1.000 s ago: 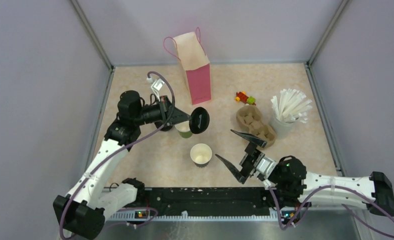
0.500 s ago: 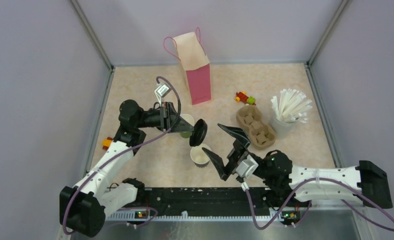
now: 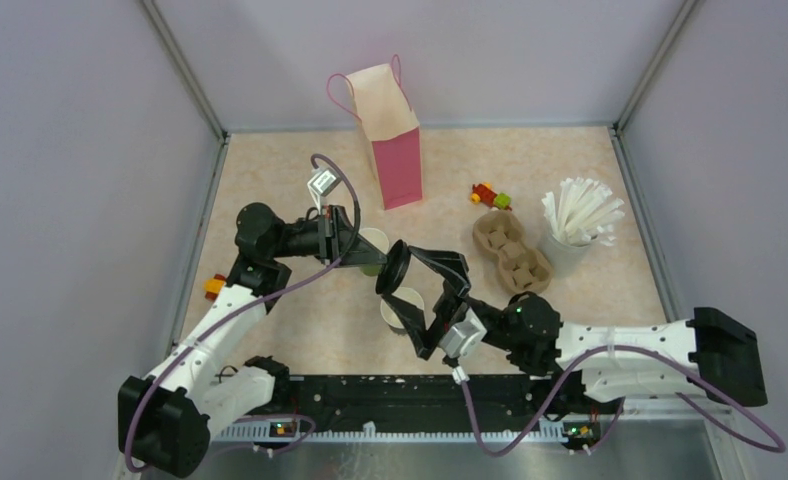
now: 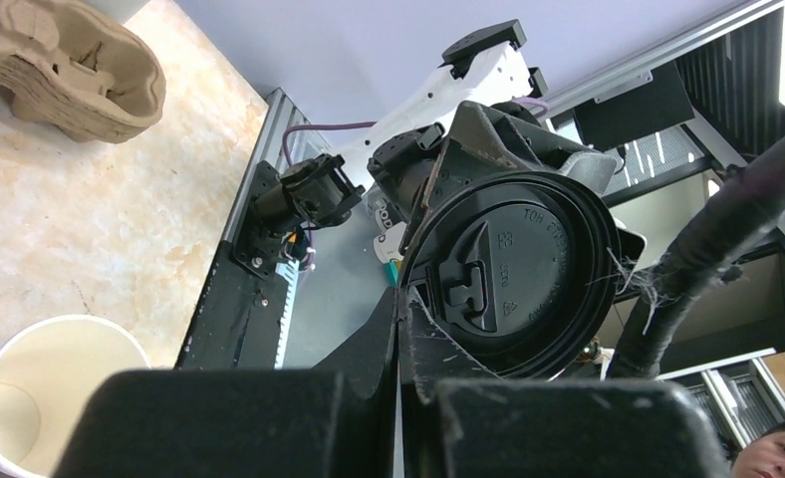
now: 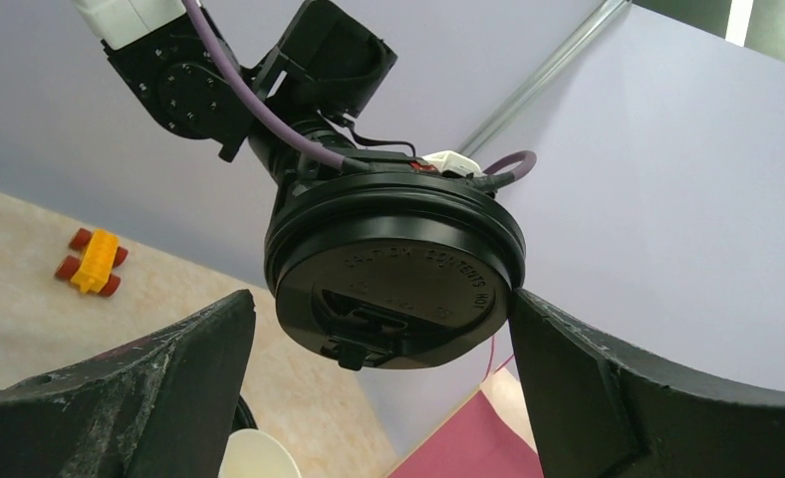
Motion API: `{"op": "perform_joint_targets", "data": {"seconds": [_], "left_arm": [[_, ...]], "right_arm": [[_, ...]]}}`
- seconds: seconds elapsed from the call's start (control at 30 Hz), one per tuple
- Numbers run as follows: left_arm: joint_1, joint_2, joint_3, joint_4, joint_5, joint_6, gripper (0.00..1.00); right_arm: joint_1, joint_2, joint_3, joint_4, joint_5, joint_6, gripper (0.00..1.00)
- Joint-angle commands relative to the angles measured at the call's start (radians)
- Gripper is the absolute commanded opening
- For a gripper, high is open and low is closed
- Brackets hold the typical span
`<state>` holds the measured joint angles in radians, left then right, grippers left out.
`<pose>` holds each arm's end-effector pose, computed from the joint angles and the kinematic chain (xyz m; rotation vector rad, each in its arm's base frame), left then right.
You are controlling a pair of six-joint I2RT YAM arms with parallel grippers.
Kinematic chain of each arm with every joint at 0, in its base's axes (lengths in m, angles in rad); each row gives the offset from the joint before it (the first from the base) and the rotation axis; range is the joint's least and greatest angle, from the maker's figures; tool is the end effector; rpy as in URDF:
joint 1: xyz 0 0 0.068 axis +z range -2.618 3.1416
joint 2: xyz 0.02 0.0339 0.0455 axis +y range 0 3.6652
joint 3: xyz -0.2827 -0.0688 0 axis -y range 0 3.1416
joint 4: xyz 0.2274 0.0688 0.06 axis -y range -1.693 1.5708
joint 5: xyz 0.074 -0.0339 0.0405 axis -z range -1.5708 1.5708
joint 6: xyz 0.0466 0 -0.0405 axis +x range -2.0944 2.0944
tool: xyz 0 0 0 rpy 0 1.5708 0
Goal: Pack the takeout coffee
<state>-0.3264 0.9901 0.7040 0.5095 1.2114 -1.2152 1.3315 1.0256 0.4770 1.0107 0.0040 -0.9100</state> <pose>0.1642 -0.1016 0.3633 0.5030 1.8161 -1.9495 0.0492 0.2007 0.3416 -1.0034 0.4888 0.3750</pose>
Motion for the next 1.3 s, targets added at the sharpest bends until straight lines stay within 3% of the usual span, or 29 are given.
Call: {"op": "perform_joint_targets", "data": {"seconds": [0.0,0.3,0.8,0.87,0.97,1.03,1.2,1.27], "left_arm": [[-0.005,-0.021,-0.002,0.058,-0.008,-0.012,0.0],[-0.005,-0.027,-0.017,0.059,-0.022,-0.014,0.0],[-0.005,-0.037,-0.012,0.063,-0.034,-0.03,0.0],[-0.004,-0.044,-0.011,0.063,-0.042,-0.03,0.08],[-0.004,-0.088,0.008,-0.02,-0.112,0.058,0.43],[-0.003,-0.114,0.055,-0.174,-0.175,0.194,0.61],[-0.003,-0.147,0.22,-0.613,-0.458,0.588,0.98],[-0.003,-0.157,0.248,-0.746,-0.652,0.703,0.99]], "right_arm": [[0.007,0.025,0.052,0.084,-0.022,-0.012,0.93],[0.007,0.034,0.034,0.15,-0.007,-0.012,0.86],[0.007,0.028,0.031,0.114,0.03,-0.002,0.78],[0.008,0.026,0.029,0.12,0.038,0.022,0.77],[0.008,0.003,0.023,0.114,0.084,0.115,0.73],[0.007,-0.035,0.025,0.058,0.135,0.209,0.71],[0.007,-0.16,0.076,-0.306,0.263,0.452,0.71],[0.008,-0.187,0.132,-0.5,0.363,0.615,0.7]]}}
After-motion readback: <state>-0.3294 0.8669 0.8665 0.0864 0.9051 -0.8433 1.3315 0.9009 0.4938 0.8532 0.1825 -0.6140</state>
